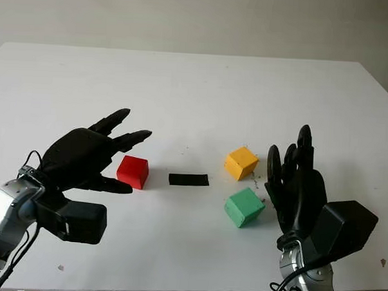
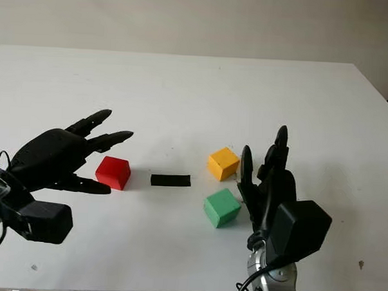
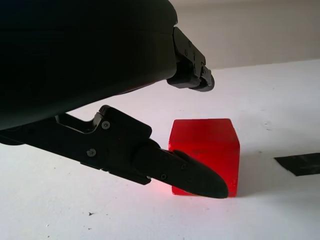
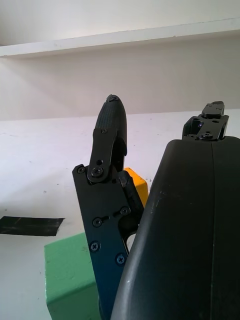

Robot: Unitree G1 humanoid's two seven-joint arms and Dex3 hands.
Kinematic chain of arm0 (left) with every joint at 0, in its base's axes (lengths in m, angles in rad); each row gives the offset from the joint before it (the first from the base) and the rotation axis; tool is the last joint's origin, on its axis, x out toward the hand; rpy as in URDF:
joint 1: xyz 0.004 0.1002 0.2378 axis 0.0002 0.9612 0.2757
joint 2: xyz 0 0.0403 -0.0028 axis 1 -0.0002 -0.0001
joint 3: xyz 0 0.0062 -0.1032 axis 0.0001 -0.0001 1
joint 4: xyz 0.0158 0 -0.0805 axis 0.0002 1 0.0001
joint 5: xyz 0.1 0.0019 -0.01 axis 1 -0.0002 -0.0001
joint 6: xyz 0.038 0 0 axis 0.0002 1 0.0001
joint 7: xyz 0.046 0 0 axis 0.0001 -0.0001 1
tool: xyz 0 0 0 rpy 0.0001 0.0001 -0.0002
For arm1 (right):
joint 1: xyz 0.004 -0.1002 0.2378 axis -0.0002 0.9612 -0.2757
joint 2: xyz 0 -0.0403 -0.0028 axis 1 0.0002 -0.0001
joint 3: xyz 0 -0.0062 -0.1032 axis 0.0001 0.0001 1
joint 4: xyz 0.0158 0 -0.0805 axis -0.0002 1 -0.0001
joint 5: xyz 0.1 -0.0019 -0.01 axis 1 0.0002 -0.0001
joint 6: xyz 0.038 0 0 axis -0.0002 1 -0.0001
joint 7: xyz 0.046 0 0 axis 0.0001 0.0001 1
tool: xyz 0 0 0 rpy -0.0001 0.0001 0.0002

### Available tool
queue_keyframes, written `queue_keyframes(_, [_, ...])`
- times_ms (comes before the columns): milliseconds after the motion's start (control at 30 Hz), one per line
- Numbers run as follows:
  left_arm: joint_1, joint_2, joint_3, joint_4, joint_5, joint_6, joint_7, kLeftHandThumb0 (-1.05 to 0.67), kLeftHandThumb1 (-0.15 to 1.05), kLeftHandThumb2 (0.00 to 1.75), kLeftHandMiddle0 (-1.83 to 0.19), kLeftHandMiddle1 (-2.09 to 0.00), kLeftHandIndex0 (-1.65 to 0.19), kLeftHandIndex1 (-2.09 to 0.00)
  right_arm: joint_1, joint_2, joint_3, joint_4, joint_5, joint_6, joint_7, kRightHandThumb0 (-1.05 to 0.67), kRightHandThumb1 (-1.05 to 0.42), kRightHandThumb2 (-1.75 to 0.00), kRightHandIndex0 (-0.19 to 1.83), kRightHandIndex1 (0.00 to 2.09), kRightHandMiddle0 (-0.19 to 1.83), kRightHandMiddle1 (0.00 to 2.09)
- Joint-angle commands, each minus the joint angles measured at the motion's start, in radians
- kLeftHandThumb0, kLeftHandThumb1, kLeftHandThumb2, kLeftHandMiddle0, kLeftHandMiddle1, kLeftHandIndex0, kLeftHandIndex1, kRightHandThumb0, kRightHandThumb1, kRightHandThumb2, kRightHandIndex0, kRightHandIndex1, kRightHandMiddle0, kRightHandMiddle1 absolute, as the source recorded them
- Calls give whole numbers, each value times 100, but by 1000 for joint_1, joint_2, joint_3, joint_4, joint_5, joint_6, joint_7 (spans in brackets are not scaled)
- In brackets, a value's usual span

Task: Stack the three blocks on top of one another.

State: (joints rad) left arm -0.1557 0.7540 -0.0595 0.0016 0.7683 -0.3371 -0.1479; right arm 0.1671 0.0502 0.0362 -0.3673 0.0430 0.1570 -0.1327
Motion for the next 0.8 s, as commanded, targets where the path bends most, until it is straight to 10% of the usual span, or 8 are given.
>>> queue_keyframes(0, [-20,2,-13,3,16,12,9,-68,100,6,3,-6,-34,-10,-2,15,-4,-22,8,-9,5,-57,-105,-47,-19,4,-16,5])
queue_keyframes(267, [-18,3,-31,8,31,41,15,-65,104,7,-2,-7,-44,-19,3,17,-4,-18,9,-15,8,-55,-105,-48,-19,5,-16,5])
queue_keyframes(433, [-17,5,-30,14,24,32,34,-58,105,10,-8,-6,-8,-107,3,19,-4,-14,14,-25,10,-56,-105,-47,-19,4,-16,6])
queue_keyframes(767, [-10,4,-8,32,-38,-33,97,-35,105,24,-22,-7,-3,-144,5,16,3,-9,8,-33,5,-53,-105,-49,-19,3,-17,5])
